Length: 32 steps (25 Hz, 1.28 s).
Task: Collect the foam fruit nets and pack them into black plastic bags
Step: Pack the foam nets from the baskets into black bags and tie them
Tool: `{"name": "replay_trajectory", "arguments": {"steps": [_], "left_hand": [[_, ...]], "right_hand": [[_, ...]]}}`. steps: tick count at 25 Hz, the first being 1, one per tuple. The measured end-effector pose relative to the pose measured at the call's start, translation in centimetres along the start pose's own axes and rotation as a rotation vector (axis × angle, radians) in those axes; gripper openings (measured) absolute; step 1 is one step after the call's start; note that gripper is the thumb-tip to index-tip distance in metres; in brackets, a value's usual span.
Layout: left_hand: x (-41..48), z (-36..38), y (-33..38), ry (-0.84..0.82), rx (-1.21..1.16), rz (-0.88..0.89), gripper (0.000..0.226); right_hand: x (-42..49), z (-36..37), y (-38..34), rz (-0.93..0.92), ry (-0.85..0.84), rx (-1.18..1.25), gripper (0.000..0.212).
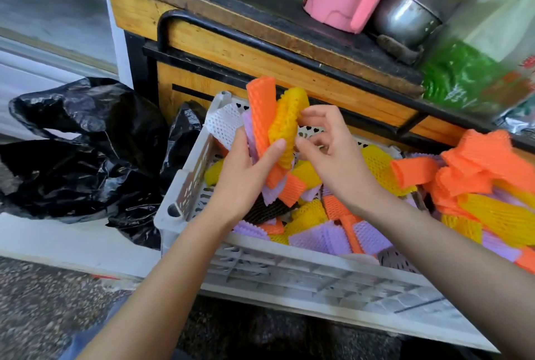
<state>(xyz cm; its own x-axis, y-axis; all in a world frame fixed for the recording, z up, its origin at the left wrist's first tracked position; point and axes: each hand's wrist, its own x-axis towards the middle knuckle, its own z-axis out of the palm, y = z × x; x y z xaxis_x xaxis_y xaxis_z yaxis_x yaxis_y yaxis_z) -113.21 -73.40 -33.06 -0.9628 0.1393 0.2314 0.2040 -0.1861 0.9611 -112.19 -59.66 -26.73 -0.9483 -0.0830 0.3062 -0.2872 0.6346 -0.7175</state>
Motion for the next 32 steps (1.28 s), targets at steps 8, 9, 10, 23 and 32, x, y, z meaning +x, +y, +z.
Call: {"name": "replay_trajectory", "arguments": {"steps": [8, 9, 10, 23, 32], "left_hand": [[0.0, -0.6, -0.9, -0.035, -0.089, -0.118, 0.069], [0.3, -0.7, -0.9, 0.031, -0.063, -0.095, 0.069], [0.6, -1.0, -0.8, 0.101, -0.046, -0.077, 0.066], [1.8, -3.9, 0.0, 0.262, 0.131, 0.013, 0.030], [2.1, -4.2, -0.1, 0.284, 0.081, -0.006, 0.028]], "right_hand": [[0.2, 1.1, -0.1, 0.280, -0.110, 0.230, 0.056], [0.2, 1.2, -0.1, 0.293, -0.154, 0.302, 0.055], [0.2, 1.1, 0.0, 0.271, -0.182, 0.304, 0.051], [3.3, 6.1, 14.1, 0.524, -0.262, -0.468, 0.051], [2.8, 2.6, 10.2, 0.424, -0.375, -0.010, 0.013]]}}
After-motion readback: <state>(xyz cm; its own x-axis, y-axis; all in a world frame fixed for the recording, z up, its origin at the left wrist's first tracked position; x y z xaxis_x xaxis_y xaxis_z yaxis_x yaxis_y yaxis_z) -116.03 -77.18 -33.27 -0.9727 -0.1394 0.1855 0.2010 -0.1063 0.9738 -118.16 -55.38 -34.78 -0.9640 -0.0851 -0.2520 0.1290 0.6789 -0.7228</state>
